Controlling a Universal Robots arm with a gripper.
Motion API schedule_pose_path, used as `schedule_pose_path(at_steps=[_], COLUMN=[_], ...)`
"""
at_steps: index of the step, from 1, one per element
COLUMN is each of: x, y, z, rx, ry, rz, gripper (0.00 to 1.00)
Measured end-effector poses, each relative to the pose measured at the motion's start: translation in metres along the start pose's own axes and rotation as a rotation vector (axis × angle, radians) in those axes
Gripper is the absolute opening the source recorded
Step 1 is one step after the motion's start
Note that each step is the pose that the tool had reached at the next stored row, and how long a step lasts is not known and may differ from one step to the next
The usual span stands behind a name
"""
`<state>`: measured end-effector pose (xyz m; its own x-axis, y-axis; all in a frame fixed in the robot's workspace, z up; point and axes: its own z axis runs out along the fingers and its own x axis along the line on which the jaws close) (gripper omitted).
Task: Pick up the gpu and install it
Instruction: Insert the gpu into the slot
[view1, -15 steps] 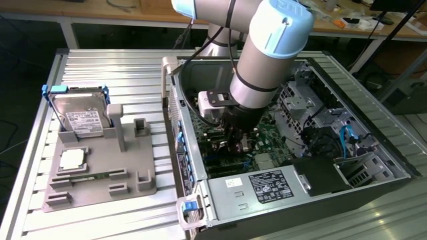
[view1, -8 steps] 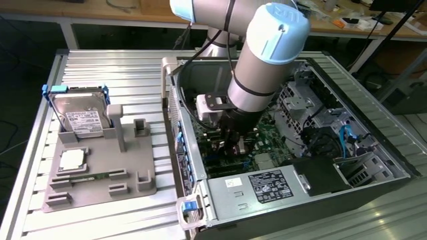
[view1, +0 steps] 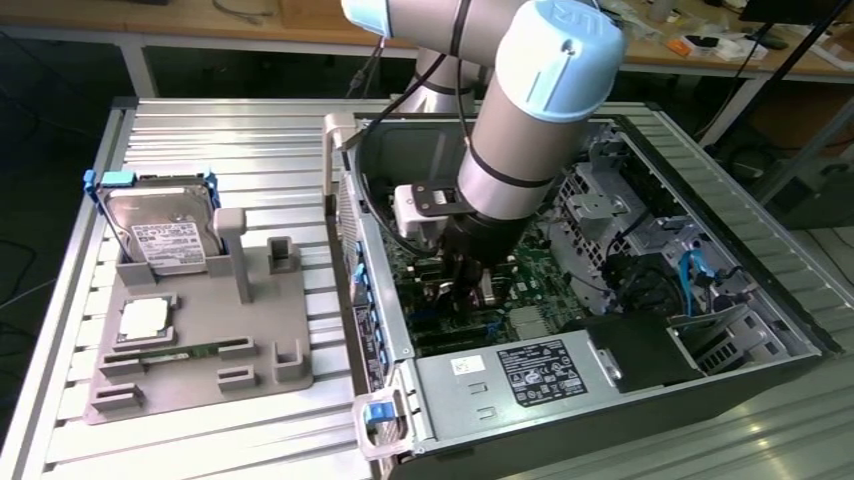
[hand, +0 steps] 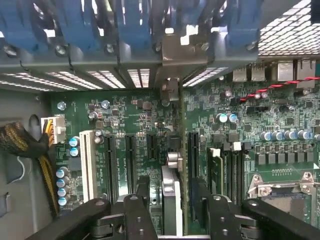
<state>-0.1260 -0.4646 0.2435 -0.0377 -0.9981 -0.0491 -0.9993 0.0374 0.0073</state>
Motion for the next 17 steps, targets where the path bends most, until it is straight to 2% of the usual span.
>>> schedule_pose_path(at_steps=[3,13,15,16,17], x=[-0.001,-0.002,-0.002,-0.002,-0.002], y=[0.0001,0.0005,0.0005,0.0005,0.0005], z=[-0.0084,-0.0316,-0.0314,-0.0314,-0.0315], rx=[0.0049,0.0329,0.0336,0.0337,0.0336], ry=[0.0000,0.0021,0.0017,0.0016,0.0017], rz=[0.000,-0.002,-0.002,-0.002,-0.002], gripper=[0.47,0.47,0.45,0.38,0.38])
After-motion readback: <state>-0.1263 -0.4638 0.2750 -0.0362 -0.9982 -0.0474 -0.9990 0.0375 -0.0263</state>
